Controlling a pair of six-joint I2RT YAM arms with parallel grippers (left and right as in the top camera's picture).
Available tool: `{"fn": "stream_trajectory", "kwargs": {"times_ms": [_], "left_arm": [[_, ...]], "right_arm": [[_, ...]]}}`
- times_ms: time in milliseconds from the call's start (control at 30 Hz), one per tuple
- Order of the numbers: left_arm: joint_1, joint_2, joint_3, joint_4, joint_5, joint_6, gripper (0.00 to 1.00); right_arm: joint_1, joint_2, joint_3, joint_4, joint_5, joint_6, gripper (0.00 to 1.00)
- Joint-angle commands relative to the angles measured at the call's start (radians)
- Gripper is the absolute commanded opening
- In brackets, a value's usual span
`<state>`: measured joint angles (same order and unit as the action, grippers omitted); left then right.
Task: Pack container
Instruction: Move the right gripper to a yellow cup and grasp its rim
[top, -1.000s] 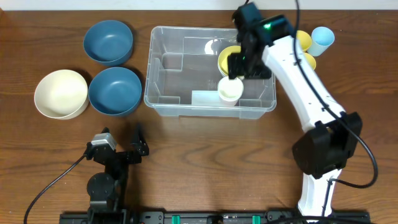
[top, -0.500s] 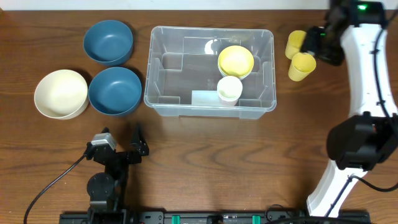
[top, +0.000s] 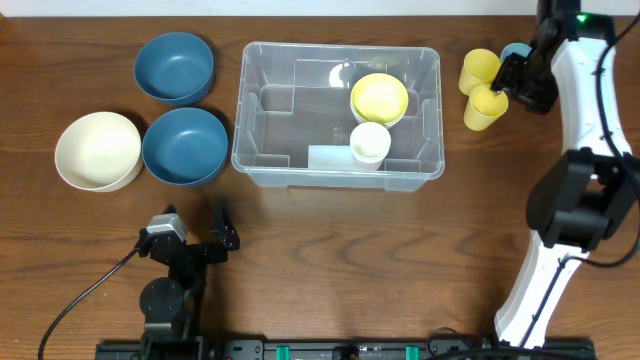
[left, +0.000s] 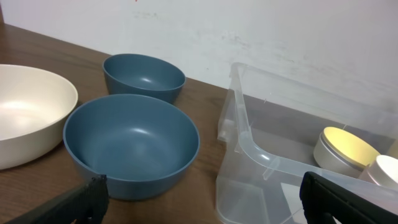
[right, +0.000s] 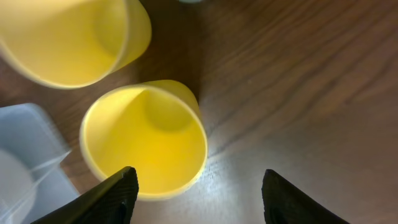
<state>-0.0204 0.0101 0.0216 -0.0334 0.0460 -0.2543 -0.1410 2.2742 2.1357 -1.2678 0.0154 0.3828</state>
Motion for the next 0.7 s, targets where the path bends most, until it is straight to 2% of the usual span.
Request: {"fn": "stream_trajectory", "kwargs": {"times_ms": [0,100,233,267,333,667], "left_arm": [[0.002,-0.006,-0.018,-0.036,-0.012,0.016,0.98],[0.002,-0.006,-0.018,-0.037,-0.012,0.016,0.98],[0.002,-0.006,-0.018,-0.037,-0.012,0.016,0.98],[0.002,-0.006,-0.018,-0.037,-0.012,0.016,0.98],[0.002,-0.006,-0.018,-0.037,-0.012,0.016,0.98],[0.002,-0.006,-0.018,-0.037,-0.012,0.016,0.98]], "right_arm": [[-0.010,0.059,-0.008,0.005,0.003,0.006,0.64],[-0.010,0.097,-0.008,0.004,0.003,0.006,0.54],[-0.010,0.106,-0.008,0.000,0.003,0.010,0.17],[-0.010,0.104,-0.008,-0.005,0.003,0.018,0.10],[-0.010,0.101,-0.008,-0.016,0.003,0.022,0.02],[-0.010,0.038,-0.007,-0.101,0.003,0.020,0.01]]}}
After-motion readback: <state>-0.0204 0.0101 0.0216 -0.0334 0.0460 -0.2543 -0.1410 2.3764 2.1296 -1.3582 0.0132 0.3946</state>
